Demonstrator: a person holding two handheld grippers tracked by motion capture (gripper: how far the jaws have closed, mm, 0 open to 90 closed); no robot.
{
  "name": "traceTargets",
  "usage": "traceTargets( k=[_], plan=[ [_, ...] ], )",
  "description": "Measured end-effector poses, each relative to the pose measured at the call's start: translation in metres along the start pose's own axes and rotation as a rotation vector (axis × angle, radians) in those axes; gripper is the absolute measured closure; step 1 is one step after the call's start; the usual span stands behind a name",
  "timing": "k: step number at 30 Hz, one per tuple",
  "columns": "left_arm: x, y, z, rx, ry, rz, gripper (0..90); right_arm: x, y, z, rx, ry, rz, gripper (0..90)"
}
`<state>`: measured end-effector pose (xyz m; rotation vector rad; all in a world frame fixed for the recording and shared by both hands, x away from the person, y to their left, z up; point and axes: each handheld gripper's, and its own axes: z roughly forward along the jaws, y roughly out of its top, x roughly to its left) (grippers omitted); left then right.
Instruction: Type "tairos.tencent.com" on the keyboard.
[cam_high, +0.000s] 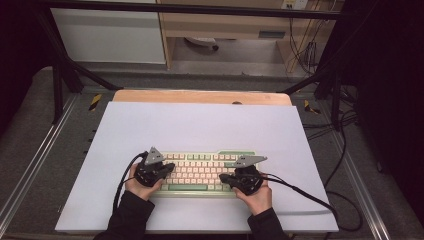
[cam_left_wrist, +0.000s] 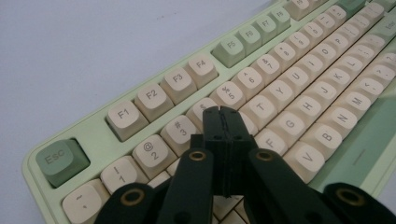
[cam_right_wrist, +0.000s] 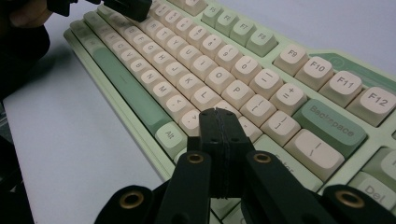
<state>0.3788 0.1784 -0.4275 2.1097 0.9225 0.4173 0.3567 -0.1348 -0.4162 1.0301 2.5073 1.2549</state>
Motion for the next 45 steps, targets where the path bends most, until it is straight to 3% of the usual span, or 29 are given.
traceTargets(
  k=[17,29,45],
  plan=[
    [-0.002,-0.001,0.002,0.011,-0.005,0.008,90.0,0.0,0.0,0.0,0.001,-0.001,-0.002,90.0],
    [-0.005,0.0,-0.009,-0.01,-0.024,0.011,90.0,0.001,0.001,-0.002,-0.007,0.0,0.002,90.0],
    [0.0,-0.01,-0.029,-0.03,-0.024,-0.008,90.0,0.005,0.004,0.0,-0.014,0.013,-0.001,90.0]
  ],
)
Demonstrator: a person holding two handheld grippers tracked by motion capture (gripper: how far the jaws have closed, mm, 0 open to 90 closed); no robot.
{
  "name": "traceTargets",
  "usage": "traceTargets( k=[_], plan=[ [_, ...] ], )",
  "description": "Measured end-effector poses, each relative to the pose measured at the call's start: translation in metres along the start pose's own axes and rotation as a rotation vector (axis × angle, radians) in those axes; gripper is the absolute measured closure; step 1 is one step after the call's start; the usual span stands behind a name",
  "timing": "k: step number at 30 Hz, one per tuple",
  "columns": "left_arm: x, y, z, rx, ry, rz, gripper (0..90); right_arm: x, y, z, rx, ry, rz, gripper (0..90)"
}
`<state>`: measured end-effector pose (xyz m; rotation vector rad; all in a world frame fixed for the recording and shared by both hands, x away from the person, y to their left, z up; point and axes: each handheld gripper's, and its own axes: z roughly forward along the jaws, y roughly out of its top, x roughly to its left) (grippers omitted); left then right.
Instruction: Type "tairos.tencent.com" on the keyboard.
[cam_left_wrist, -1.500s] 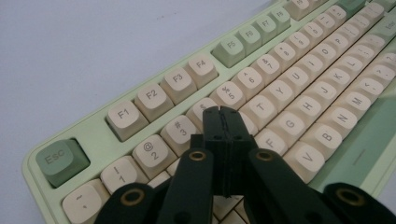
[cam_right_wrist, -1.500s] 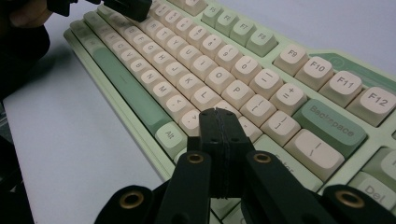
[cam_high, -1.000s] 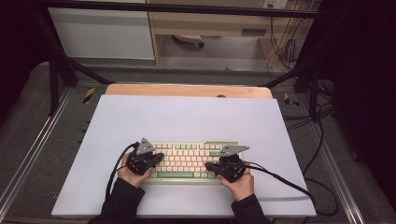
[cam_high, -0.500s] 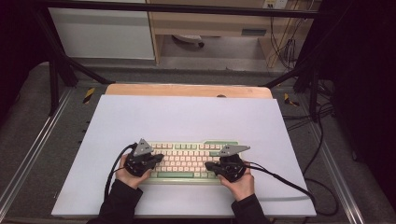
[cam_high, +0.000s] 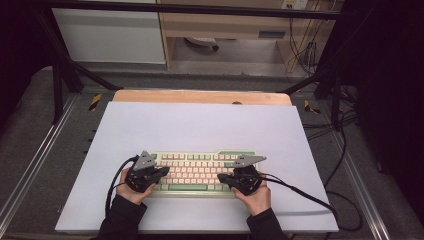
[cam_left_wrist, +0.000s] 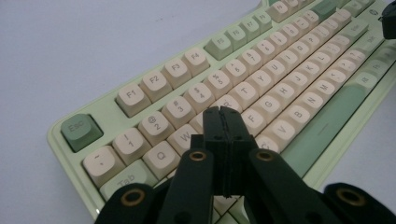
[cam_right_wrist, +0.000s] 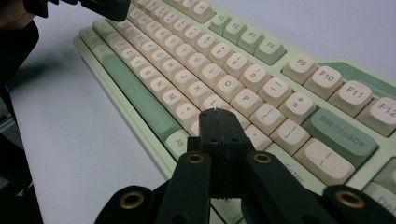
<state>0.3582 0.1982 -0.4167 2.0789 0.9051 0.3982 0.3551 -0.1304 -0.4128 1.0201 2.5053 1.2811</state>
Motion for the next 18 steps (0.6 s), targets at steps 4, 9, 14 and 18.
traceTargets(
  k=[4,9,14,18],
  plan=[
    [0.002,-0.003,-0.005,-0.005,0.0,-0.006,90.0,0.003,0.001,0.003,0.003,0.004,-0.004,90.0],
    [0.004,-0.006,-0.011,-0.007,0.003,-0.008,90.0,0.008,0.004,0.007,0.008,0.012,-0.011,90.0],
    [0.007,-0.01,-0.015,-0.008,0.004,-0.016,90.0,0.013,0.008,0.012,0.011,0.02,-0.019,90.0],
    [0.009,-0.013,-0.017,-0.009,0.004,-0.023,90.0,0.018,0.012,0.018,0.016,0.026,-0.026,90.0]
  ],
)
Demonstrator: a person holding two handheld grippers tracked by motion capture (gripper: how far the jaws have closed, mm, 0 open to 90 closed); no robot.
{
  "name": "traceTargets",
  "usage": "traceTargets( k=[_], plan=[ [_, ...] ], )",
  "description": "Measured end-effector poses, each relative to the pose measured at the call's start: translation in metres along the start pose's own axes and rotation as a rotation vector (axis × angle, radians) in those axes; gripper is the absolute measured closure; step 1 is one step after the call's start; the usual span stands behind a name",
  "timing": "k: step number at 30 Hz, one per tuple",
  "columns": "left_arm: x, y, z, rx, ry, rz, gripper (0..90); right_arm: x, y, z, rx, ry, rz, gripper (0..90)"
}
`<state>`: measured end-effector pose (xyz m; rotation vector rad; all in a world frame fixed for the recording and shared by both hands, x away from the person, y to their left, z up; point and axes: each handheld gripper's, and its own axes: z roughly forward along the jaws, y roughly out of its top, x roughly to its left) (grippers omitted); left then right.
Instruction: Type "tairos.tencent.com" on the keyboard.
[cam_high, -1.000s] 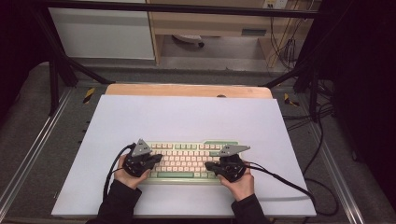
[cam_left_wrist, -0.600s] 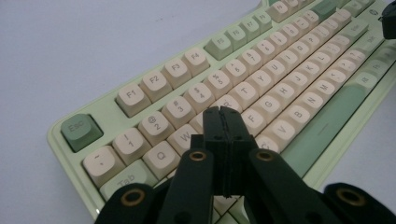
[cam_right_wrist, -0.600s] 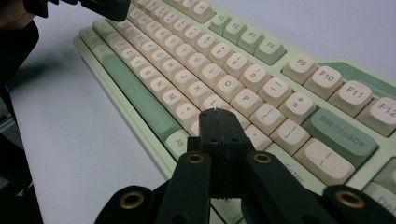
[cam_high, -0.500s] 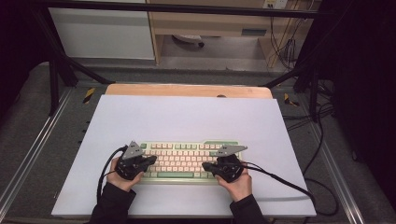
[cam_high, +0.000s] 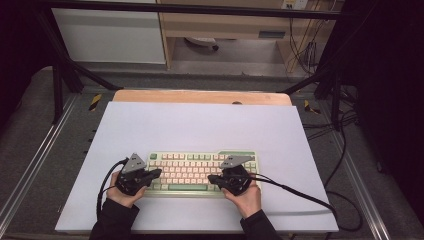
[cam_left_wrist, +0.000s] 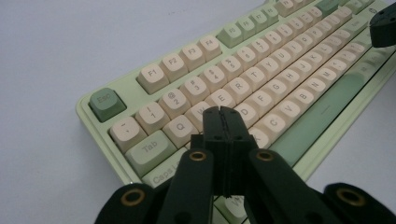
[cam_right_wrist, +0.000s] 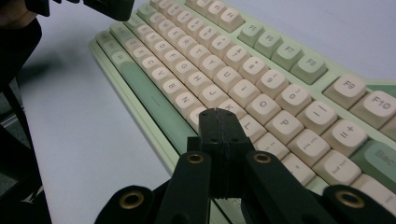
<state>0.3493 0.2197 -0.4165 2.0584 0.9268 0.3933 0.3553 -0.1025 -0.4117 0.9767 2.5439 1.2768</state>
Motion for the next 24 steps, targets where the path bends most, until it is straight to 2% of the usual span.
traceTargets(
  k=[7,24],
  plan=[
    [0.003,-0.002,-0.002,-0.004,-0.002,-0.006,90.0,0.008,0.008,0.013,0.004,0.009,-0.017,90.0],
    [0.004,-0.003,-0.003,-0.007,-0.004,-0.011,90.0,0.017,0.016,0.04,0.02,0.029,-0.02,90.0]
  ],
)
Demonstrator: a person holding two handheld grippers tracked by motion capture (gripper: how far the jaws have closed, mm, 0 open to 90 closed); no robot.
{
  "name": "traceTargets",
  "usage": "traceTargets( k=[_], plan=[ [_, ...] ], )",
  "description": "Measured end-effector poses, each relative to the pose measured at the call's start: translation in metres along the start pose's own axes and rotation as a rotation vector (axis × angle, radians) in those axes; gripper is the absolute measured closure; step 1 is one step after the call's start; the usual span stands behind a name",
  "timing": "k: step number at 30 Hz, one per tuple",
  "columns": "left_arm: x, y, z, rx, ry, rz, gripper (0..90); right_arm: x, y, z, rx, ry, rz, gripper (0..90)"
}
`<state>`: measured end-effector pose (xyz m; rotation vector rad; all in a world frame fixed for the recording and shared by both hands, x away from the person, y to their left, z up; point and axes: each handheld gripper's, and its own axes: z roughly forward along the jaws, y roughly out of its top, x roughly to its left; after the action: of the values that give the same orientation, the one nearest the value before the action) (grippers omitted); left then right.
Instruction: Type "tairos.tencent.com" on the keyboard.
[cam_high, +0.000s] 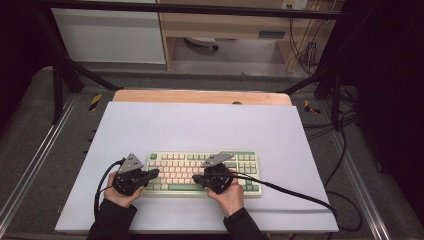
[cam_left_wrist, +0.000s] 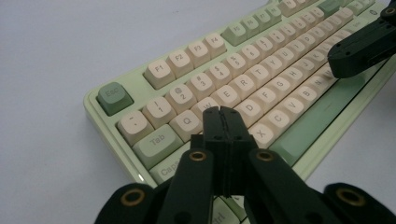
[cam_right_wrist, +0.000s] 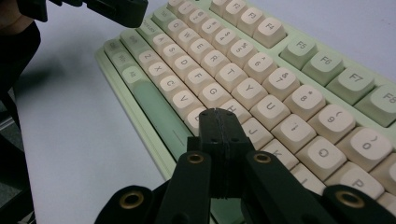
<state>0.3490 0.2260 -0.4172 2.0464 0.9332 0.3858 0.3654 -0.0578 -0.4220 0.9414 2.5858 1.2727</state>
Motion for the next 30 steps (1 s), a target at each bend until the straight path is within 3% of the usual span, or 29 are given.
traceTargets(
  k=[30],
  plan=[
    [-0.0007,-0.0001,0.001,0.001,0.001,0.003,90.0,-0.0007,-0.003,0.0089,0.007,0.005,0.001,90.0]
  ],
)
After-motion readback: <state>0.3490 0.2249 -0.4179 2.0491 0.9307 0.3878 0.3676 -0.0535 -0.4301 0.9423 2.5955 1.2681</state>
